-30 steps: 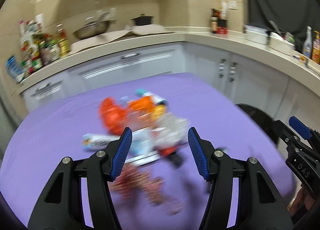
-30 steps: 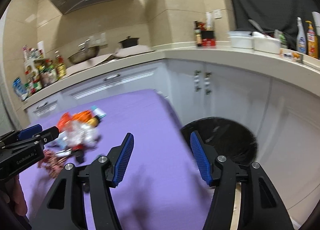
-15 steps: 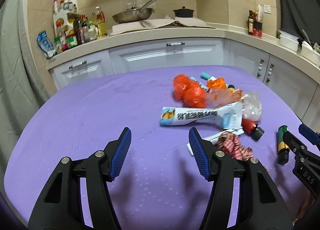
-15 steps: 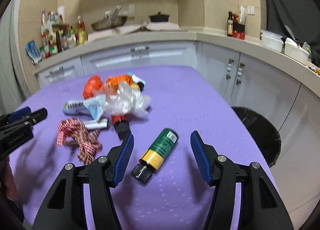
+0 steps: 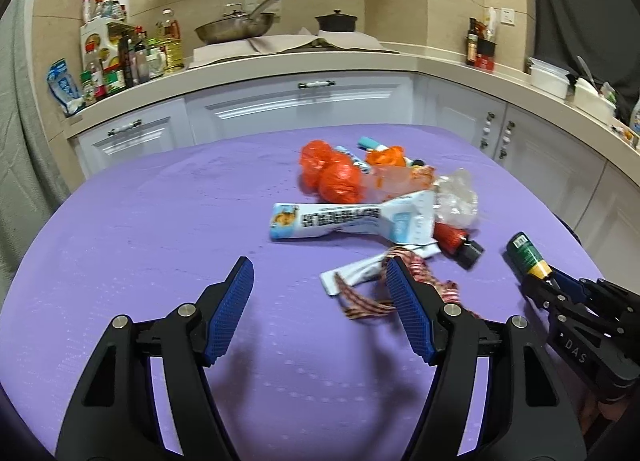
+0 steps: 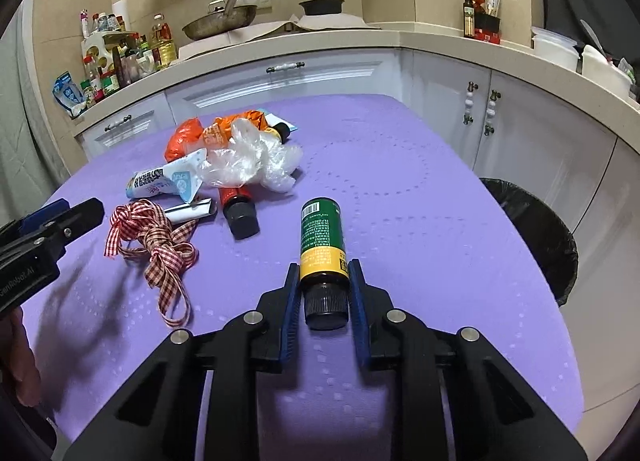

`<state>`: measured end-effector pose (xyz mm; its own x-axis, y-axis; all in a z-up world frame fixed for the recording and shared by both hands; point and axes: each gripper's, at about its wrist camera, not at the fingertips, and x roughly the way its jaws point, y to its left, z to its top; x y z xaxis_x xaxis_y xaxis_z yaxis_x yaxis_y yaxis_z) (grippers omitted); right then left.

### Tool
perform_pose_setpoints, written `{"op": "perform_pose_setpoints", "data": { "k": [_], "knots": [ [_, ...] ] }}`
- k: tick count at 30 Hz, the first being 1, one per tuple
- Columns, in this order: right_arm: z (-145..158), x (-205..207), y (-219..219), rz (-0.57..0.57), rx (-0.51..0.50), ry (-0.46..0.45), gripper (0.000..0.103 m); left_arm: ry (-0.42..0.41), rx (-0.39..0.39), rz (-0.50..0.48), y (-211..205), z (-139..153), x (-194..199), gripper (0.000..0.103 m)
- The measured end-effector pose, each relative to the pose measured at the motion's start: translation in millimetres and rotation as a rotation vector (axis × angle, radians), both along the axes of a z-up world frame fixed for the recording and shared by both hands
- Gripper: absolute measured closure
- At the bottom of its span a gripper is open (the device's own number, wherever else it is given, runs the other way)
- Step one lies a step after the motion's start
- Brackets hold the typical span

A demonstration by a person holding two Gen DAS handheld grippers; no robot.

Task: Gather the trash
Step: 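Return to the table and grasp the green spray can with the right tool, then grasp the checked ribbon with the left tool while the right tool holds the can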

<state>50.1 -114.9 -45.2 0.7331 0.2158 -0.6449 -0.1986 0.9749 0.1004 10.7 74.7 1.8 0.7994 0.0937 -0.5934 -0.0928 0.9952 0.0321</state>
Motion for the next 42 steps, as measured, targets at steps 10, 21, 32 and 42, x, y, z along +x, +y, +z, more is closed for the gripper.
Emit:
{"op": "perform_pose_setpoints", "data": {
  "k": [10, 21, 32, 42],
  "knots": [
    [1.9, -2.7, -22.3, -0.014, 0.041, -0.017, 0.078, 0.058, 0.004, -0.054, -28.7, -13.6, 17.5, 0.061],
    [9.1, -6.3, -46.3, -0.045, 0.073, -0.059, 0.078, 0.028, -0.045, -0.091, -33.8, -8.7, 7.8, 0.097],
    [23.1, -6.9, -74.6, -0.111, 0.074, -0.109, 0.078, -0.080, -0.050, -0.154, -56.1, 32.8, -6.0, 0.097],
    [34.0, -2.5, -114.1, -0.206, 0.062, -0.156, 0.078, -0.126, -0.052, -0.236, -97.5, 47.0, 11.2, 0.097]
  ]
}}
